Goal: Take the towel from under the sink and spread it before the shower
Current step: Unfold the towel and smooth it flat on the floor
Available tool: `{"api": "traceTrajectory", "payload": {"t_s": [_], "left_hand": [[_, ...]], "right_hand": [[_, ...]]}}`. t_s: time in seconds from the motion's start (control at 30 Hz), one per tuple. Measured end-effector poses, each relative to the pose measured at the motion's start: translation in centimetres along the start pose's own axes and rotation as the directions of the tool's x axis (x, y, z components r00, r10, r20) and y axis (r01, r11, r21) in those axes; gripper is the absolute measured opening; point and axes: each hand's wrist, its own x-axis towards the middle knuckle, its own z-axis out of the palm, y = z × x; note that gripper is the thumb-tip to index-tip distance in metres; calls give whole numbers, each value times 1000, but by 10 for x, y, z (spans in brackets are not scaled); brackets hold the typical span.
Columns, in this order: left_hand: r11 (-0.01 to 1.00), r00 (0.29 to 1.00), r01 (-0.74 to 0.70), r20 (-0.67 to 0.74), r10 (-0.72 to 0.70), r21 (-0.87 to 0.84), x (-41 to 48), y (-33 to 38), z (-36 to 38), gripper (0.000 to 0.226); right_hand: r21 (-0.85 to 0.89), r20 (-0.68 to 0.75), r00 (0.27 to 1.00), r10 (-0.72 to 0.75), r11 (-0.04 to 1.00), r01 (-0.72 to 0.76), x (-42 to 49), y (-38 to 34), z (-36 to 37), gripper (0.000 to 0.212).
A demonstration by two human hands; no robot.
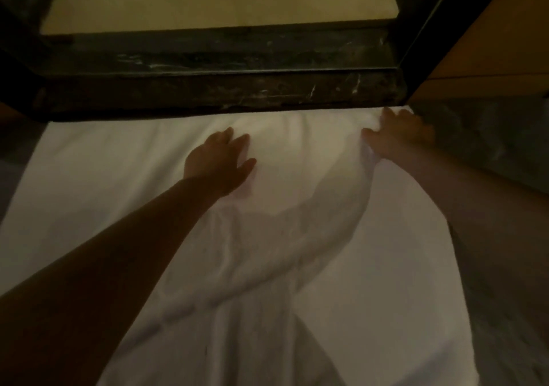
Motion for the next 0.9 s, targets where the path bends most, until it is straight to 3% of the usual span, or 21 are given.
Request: {"api": "traceTrajectory", "payload": {"t_s": [0.1,0.23,0.33,0.43,0.53,0.8,0.9], "left_hand": [[994,993,113,-36,-113,-8,-16,-28,0,63],[974,974,223,-42,-225,-49,-32,-79,-4,64],[935,942,333,16,-334,-117,-40,-125,-4,62],[926,932,359,105,-348,-118,-46,-164,4,57],[935,935,339,146,-322,-108,-44,-189,13,57],[966,964,246,128,-235,-81,-29,-228,20,59],[946,948,311,94,-303,-94,-39,-241,23,67]], "right_hand": [[-63,-197,955,-223,975,215,-29,-46,2,59],[-29,-96,797,-597,802,597,-79,-135,8,53],[64,-68,686,-725,683,728,-108,-201,13,57],[146,10,657,-754,651,745,-126,-258,23,60],[99,104,682,-724,690,717,-129,-289,36,64],[-23,97,745,-660,747,665,-128,-316,39,67],[-38,18,689,-724,688,724,-138,-326,41,68]]}}
